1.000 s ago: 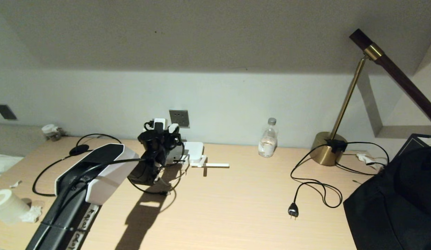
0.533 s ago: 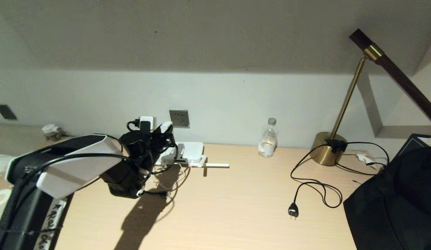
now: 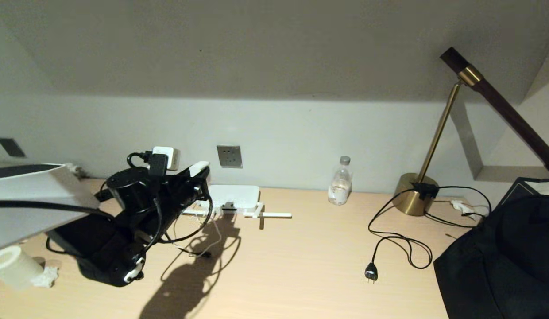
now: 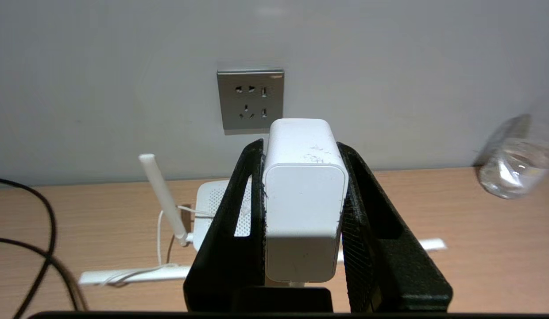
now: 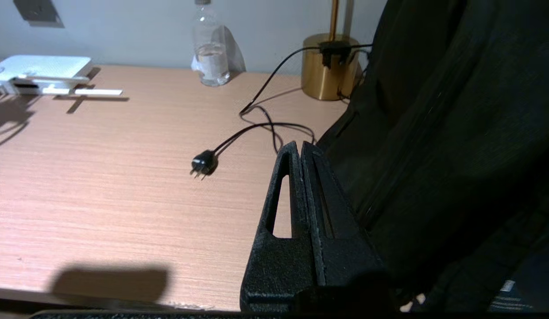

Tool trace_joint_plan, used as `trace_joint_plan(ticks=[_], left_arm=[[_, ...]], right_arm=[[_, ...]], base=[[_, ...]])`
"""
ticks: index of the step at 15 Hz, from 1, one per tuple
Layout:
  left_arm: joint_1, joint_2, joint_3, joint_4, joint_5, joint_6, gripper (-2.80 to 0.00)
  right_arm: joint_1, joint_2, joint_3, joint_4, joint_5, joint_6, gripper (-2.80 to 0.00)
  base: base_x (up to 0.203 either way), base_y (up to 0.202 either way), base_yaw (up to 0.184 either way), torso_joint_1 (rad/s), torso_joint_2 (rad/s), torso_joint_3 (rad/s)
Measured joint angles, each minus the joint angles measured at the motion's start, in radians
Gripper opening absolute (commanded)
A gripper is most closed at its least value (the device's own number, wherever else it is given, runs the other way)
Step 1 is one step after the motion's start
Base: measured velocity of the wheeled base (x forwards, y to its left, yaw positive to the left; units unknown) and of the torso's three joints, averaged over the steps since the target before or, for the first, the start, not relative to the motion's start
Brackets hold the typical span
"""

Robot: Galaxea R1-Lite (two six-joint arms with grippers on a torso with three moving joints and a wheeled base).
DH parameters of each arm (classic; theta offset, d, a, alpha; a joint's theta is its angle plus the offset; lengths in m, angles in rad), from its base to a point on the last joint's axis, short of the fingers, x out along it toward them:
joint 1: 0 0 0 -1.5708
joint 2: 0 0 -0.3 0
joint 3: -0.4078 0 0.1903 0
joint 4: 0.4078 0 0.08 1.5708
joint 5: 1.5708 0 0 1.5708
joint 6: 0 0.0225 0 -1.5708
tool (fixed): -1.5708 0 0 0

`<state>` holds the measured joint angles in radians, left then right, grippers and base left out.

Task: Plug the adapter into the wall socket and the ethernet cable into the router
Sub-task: Plug plug into socket

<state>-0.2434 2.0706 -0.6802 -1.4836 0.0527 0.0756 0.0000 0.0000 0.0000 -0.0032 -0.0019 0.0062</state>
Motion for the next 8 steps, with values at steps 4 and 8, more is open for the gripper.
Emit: trace_joint_plan(ticks=[4, 8], left_arm=[[-0.001, -0.073, 0.051, -0.003, -0.003, 0.002, -2.80], [-0.002, -0.088, 0.075, -0.003, -0.004, 0.002, -2.80]], right_arm=[[0.000, 0.000, 0.000, 0.000, 0.000, 0.000, -2.80], [0.000, 0.000, 0.000, 0.000, 0.000, 0.001, -2.80]], base=[[0.000, 0.000, 0.000, 0.057, -0.12, -0.064], [0.000, 0.000, 0.000, 0.002, 0.00, -0.047]])
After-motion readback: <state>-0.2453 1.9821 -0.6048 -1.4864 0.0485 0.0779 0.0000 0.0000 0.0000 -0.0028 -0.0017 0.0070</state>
